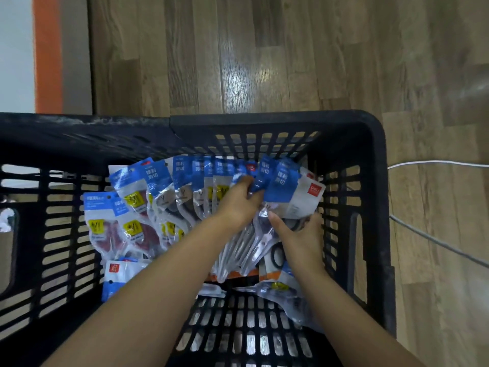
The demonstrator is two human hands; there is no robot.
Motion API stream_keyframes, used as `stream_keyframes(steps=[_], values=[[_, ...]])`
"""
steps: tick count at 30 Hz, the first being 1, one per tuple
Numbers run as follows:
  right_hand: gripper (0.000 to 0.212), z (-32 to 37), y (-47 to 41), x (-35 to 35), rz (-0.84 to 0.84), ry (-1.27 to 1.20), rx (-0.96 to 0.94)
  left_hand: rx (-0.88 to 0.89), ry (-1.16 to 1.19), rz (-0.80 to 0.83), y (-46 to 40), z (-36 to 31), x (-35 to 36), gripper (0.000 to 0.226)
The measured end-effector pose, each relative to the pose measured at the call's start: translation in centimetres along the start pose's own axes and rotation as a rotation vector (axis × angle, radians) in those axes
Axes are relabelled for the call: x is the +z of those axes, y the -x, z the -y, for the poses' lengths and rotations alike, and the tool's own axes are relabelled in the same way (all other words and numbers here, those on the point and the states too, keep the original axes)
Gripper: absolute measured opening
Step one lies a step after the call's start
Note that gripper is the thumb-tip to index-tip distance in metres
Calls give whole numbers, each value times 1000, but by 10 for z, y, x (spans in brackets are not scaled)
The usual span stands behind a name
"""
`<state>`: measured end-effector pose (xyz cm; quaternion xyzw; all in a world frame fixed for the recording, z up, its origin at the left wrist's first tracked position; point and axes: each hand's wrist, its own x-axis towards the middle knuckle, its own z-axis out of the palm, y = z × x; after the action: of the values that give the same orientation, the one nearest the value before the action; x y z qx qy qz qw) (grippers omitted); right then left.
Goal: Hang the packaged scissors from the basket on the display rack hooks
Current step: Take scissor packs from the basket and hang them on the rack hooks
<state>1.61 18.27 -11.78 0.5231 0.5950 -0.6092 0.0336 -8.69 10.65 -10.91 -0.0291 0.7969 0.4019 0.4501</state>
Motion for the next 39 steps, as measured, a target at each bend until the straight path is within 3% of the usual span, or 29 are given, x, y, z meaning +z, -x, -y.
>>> stream_keyframes(steps=[4,9,14,18,22,25,29,33,39], values=[[24,-1,7,-2,95,-173,119,-46,159,-30,11,8,2,28],[36,0,30,-9,85,-158,198,-126,261,-79,37,20,-3,31],[20,23,62,-6,138,-61,153,-189,326,-185,85,20,-39,30],[12,80,100,19,233,45,74,-133,380,-254,137,-3,-91,15],[19,174,160,52,431,42,-87,-36,492,-367,209,-47,-163,19],[36,263,223,69,609,26,-222,60,532,-513,286,-94,-228,18],[17,400,335,73,840,68,-441,199,536,-779,419,-172,-312,14],[8,526,475,63,982,101,-843,370,509,-1064,579,-246,-369,4],[10,613,677,16,1180,-3,-1207,528,622,-1400,796,-281,-389,9]])
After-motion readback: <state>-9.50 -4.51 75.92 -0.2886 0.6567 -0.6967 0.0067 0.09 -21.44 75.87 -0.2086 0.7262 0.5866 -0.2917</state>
